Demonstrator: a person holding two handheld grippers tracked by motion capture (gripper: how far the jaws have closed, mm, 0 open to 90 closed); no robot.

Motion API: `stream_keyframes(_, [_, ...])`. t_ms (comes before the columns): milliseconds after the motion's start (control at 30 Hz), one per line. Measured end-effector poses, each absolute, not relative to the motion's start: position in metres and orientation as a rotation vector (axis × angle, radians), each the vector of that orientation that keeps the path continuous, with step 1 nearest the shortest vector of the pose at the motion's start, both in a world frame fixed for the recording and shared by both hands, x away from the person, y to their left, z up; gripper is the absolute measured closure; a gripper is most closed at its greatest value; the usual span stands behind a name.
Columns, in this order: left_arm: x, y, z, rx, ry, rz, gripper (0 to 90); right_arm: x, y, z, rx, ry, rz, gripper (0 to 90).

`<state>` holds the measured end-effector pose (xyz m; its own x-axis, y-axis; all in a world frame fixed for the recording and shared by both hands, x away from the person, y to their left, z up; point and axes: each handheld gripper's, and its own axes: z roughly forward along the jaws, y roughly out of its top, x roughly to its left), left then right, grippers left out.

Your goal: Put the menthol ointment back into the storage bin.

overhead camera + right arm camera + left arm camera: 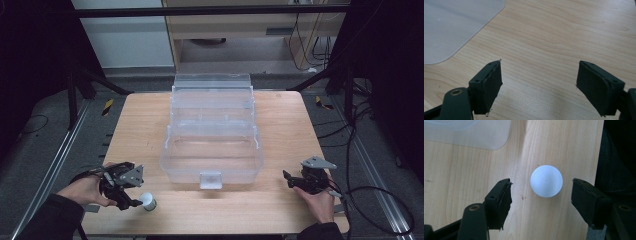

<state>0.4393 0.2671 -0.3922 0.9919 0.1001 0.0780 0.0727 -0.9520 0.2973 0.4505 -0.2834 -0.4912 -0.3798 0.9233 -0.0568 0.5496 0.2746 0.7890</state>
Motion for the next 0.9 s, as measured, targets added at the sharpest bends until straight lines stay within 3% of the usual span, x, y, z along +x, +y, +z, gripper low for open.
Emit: stream_keyframes(900, [0.440,0.245,-0.427,2.957,0.005,0.114,40.1,0.452,-0.282,-0.493,1.318,2.069,0.925,20.8])
